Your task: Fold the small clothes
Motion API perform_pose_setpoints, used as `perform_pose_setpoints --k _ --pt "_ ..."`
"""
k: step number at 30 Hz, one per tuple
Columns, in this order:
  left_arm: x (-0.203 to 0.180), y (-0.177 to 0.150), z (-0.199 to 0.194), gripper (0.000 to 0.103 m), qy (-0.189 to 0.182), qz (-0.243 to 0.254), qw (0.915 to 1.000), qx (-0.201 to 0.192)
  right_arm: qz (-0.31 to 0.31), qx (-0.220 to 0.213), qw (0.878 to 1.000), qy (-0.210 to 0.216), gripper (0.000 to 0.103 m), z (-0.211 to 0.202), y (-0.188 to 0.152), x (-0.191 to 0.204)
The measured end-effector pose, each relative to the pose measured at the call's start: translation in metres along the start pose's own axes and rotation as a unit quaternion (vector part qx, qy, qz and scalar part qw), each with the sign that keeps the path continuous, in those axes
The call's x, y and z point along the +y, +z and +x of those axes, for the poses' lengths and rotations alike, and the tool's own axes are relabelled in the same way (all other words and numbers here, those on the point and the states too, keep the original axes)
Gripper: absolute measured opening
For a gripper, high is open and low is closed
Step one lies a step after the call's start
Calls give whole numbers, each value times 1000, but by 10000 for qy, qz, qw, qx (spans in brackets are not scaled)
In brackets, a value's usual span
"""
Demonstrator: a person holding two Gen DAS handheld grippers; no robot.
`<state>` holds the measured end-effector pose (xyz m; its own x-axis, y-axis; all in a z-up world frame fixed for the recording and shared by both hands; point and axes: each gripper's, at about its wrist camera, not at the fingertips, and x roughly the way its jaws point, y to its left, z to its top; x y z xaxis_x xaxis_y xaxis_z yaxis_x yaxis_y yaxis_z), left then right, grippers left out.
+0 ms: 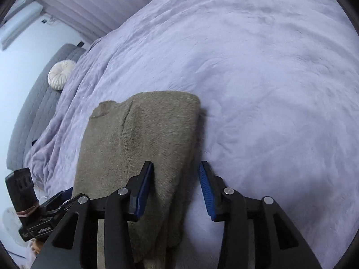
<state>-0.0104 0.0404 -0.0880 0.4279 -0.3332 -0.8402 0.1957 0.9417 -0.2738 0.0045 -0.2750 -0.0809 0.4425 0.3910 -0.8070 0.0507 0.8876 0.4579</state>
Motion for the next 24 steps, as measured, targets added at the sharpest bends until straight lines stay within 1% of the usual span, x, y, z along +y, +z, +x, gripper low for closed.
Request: perform_pose_setpoints --k 1,3,4,5,6,8,10,12,14,16,18,20,21,22,24 --pt "1 1 -3 80 36 8 10000 -17 -31 -62 9999 -72 44 -9 -1 -1" --pt "4 4 -10 80 113 -34 9999 -66 -49 -164 9998 -70 34 -26 -5 -1" --pt "4 7 -13 80 116 -59 9999 -93 -36 -191 9998 38 25 -32 -7 1" --pt "4 8 -16 80 98 -84 9998 -133 -33 -218 9996 194 22 -36 -7 11" --pt "4 9 -20 80 69 -105 9998 -170 -87 -250 9990 360 22 -42 -8 19" --pt "-1 10 -25 80 16 -103 9998 -196 -331 -265 9977 528 20 -48 -11 41" --pt "-9 8 -26 80 -22 -33 9998 -172 -625 -190 9955 686 20 -50 -21 60" --pt "-16 1 -24 81 16 71 9999 -113 -879 -91 9934 727 20 -45 -31 80" --pt "-21 -9 -19 81 68 138 9999 -22 -1088 -13 9920 635 20 -38 -41 90" --pt "-21 -20 -12 81 96 155 9998 107 -1159 108 9923 425 20 -29 -52 89" --pt "-17 -31 -9 81 18 44 9998 180 -1001 222 9944 262 20 -20 -62 78" --pt "-11 -41 -4 84 -50 -108 9994 315 -764 252 9964 281 10 -18 -68 61" --pt "-9 -45 -3 89 -36 -142 9993 347 -670 240 9970 299 7 -17 -71 54" --pt "-8 -49 -3 89 -37 -148 9993 327 -583 214 9976 315 2 -16 -74 47" --pt "-8 -55 -4 89 -22 -125 9995 276 -490 177 9979 377 1 -15 -79 40"
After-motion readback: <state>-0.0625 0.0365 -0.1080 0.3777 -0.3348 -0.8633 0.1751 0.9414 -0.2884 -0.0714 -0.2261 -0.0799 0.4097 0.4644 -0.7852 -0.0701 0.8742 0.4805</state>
